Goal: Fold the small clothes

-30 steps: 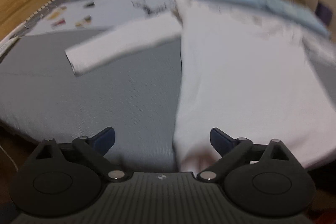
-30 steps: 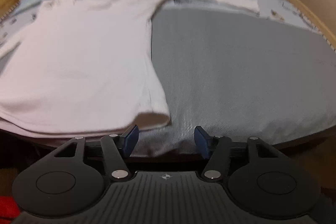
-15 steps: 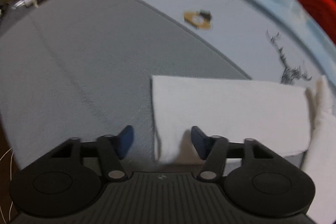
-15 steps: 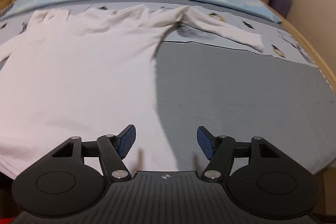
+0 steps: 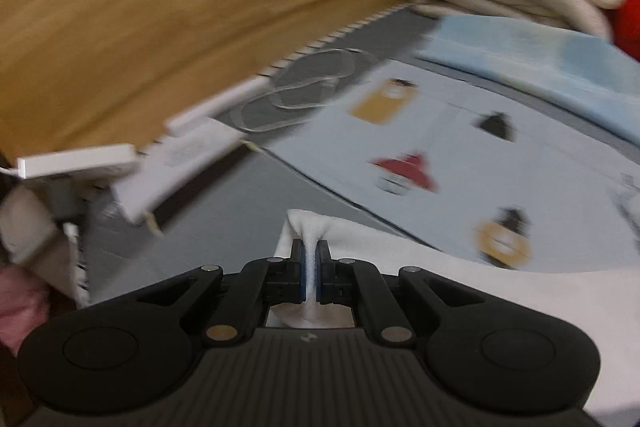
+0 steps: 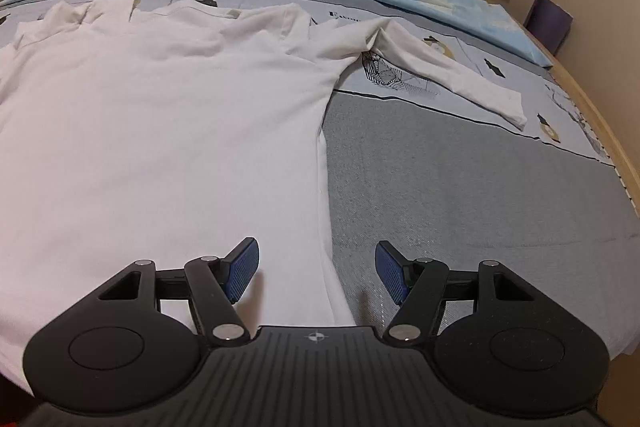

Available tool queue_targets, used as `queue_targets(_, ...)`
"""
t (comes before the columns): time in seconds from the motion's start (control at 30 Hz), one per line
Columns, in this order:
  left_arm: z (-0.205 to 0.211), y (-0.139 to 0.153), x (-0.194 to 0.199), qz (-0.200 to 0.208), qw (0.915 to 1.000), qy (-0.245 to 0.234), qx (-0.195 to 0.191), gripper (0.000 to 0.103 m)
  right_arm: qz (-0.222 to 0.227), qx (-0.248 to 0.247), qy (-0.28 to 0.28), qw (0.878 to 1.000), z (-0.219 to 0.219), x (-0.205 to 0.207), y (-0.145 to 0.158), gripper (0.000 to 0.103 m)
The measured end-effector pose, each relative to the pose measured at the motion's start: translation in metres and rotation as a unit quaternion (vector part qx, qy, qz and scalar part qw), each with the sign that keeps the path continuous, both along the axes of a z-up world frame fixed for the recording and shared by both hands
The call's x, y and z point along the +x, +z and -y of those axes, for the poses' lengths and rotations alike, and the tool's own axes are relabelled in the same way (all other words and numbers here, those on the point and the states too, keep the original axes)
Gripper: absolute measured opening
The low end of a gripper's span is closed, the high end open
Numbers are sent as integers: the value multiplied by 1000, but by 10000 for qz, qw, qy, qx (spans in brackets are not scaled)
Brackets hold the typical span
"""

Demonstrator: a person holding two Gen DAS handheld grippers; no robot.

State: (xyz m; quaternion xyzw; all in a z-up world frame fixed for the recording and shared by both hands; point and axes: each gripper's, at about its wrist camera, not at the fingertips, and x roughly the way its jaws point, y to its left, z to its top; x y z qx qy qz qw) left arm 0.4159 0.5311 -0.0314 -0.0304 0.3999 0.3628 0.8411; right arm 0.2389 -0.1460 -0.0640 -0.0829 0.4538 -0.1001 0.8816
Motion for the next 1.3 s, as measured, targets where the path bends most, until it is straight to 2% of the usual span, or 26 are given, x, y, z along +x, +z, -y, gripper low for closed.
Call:
queue_targets(0.1,-20,-10,3,-123,9995,267,85,4,-71,17,-56,10000,1,5,-6,66)
queue_targets(0.17,-26,-18,6,-208,9987,368,295,5,-107,11,-56,9999,1,6,-8,66)
queue_targets(0.27,-27,-26,3,-51,9974,587,408,11,-141,-41,-58,9999,4,7,-11,66)
queue_targets(0.3,-22,-28,2,9,9975,591,396,25,-143,-28,-82,9999,7,8,-11,66)
queue_targets(0.33,-16,-31,3,25,9985,470,295,52,-131,11,-133,9998,9,9,-12,66)
queue_targets(0.37,-7,-32,3,19,9994,289,194,65,-125,87,-191,9997,14,10,-12,66)
queue_targets(0.4,4,-31,1,19,9997,149,182,83,-108,199,-259,9994,19,12,-11,66)
queue_targets(0.43,19,-29,-1,51,9998,14,213,88,-47,344,-335,9988,26,13,-9,66)
queue_targets(0.47,37,-24,-5,138,9995,-227,176,88,68,513,-449,9976,36,15,-5,66)
queue_targets(0.57,93,-5,-16,375,9943,-916,-408,89,602,1003,-973,9884,77,25,13,66)
queue_targets(0.67,164,16,-37,646,9811,-1513,-1020,94,1287,1577,-1723,9638,131,39,30,66)
queue_targets(0.73,220,25,-55,763,9642,-2001,-1564,95,1663,1920,-2186,9422,167,52,35,66)
queue_targets(0.8,273,23,-73,835,9468,-2361,-2023,103,2002,2245,-2577,9182,203,65,37,66)
queue_targets(0.87,320,13,-86,898,9332,-2690,-2206,103,2259,2496,-3016,8920,238,80,35,66)
queue_targets(0.97,375,-8,-91,650,9281,-3178,-1826,103,2560,2783,-3783,8449,290,102,22,66)
queue_targets(1.0,390,-15,-87,493,9266,-3384,-1563,103,2582,2832,-3953,8348,304,110,15,66)
queue_targets(1.07,406,-29,-79,366,9294,-3503,-1103,103,2498,2969,-4245,8181,335,129,-3,66)
queue_targets(1.13,414,-40,-70,276,9312,-3499,-981,103,2342,3149,-4408,8073,360,148,-24,66)
queue_targets(1.2,414,-52,-60,126,9321,-3464,-1050,103,2238,3211,-4526,8013,374,168,-44,67)
queue_targets(1.27,414,-61,-50,-23,9333,-3415,-1107,103,2272,3087,-4550,8038,378,187,-57,76)
queue_targets(1.3,414,-66,-46,-74,9338,-3397,-1119,103,2431,2859,-4460,8126,375,196,-58,75)
